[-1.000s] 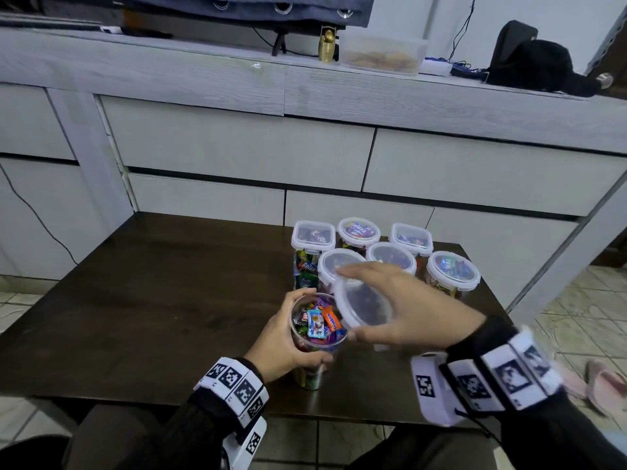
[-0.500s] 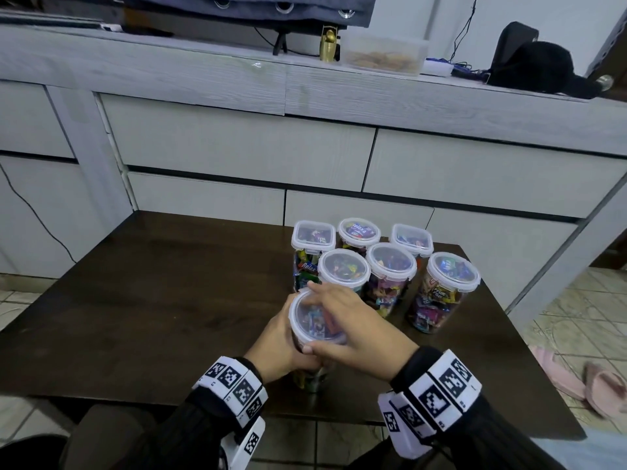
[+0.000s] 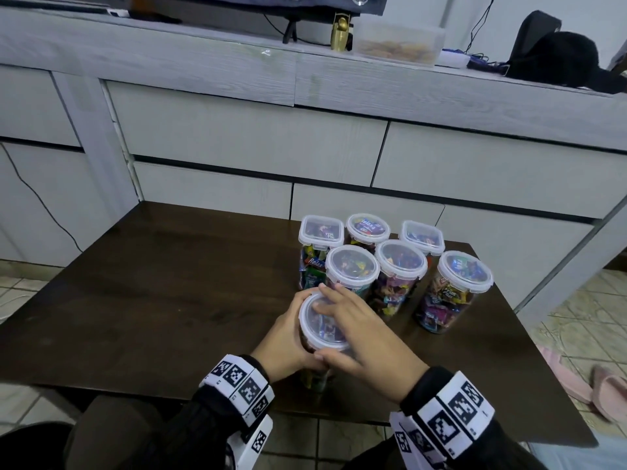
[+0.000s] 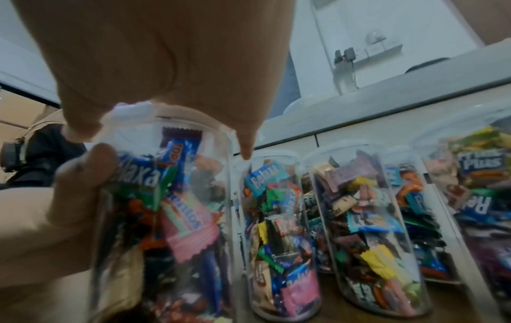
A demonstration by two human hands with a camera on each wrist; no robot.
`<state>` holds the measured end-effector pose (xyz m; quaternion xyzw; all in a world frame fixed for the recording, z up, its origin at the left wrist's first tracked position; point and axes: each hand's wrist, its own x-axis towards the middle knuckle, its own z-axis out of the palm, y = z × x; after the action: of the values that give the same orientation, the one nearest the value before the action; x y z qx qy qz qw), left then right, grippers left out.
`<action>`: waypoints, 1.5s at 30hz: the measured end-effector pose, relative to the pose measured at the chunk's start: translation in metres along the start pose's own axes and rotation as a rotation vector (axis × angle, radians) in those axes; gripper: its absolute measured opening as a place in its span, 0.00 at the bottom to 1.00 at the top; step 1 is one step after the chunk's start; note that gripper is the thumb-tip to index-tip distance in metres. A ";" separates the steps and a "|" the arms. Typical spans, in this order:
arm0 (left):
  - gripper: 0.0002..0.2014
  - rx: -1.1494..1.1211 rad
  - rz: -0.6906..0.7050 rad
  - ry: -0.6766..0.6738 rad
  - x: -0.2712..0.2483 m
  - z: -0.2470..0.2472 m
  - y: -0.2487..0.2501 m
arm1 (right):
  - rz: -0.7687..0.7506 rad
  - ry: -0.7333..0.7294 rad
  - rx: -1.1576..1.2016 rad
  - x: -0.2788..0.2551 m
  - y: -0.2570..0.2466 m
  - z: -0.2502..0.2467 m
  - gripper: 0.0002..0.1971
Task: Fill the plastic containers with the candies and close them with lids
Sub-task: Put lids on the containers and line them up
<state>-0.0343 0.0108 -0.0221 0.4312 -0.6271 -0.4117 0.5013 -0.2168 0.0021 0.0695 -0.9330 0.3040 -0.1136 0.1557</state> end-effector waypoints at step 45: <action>0.46 0.243 -0.098 -0.163 0.002 -0.046 0.020 | 0.030 0.288 0.050 -0.009 0.020 -0.005 0.21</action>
<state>0.0084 0.0105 0.0046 0.4837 -0.6892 -0.3905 0.3722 -0.2358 -0.0093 0.0657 -0.8981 0.3344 -0.2514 0.1354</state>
